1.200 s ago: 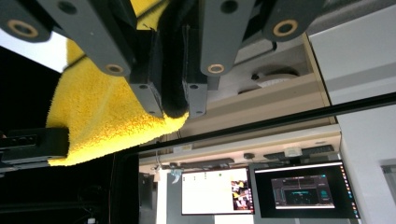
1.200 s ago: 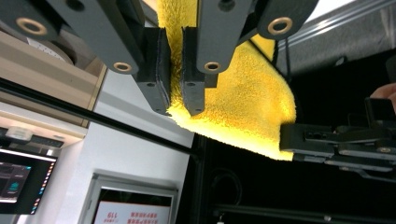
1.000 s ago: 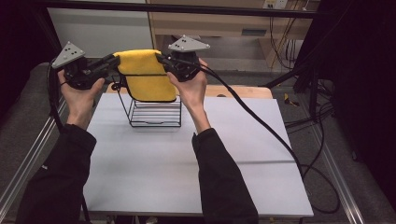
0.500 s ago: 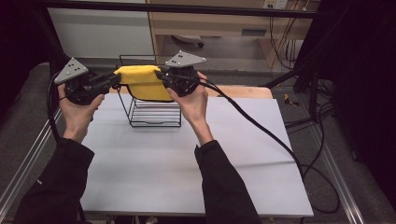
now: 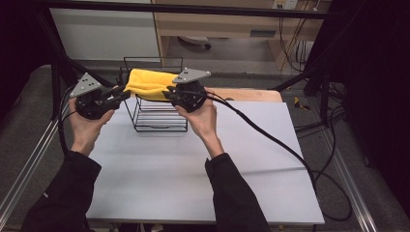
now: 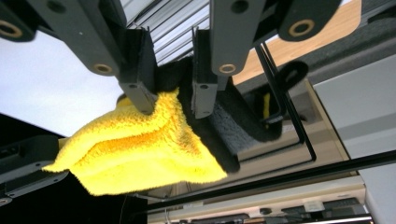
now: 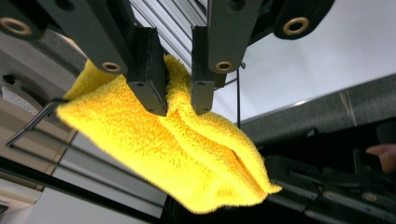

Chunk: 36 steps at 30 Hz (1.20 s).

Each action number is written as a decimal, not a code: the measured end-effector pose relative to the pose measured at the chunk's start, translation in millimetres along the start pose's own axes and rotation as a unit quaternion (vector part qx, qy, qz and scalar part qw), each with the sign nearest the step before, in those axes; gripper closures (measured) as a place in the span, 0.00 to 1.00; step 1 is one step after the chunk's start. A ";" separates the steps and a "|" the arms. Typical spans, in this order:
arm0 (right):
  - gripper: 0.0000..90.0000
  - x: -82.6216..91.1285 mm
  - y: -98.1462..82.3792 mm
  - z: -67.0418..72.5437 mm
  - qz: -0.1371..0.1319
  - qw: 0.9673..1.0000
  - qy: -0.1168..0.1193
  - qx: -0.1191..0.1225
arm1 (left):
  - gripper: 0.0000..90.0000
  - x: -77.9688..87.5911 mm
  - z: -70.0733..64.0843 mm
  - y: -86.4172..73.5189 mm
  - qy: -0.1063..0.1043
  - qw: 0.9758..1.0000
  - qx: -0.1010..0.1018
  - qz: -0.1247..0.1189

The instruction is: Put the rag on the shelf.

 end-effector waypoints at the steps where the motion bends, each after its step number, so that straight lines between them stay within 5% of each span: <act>1: 0.84 -0.5 -2.2 -0.2 0.003 1.000 0.000 -0.001 | 0.78 0.0 -0.5 -0.6 0.001 1.000 -0.002 0.001; 8: 0.77 -0.2 -14.2 -1.4 0.012 1.000 0.010 -0.013 | 0.62 1.6 -2.4 -5.6 0.018 0.999 -0.023 0.019; 17: 0.64 -2.8 -30.5 -2.6 0.022 0.999 0.017 -0.037 | 0.57 -0.7 -0.8 -22.2 0.013 0.999 -0.018 0.046; 36: 0.17 22.2 -67.7 -3.5 0.003 0.997 0.007 -0.077 | 0.19 9.6 0.3 -70.7 0.010 0.995 0.032 0.097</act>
Point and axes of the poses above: each handheld gripper's, and its own axes: x roughly backward along the jaws, y roughly out of its top, z roughly to its left, the point moved 5 cm from there along -x, roughly forward along the jaws, and after that the axes turned 14 degrees about y, right-handed, at the moved point
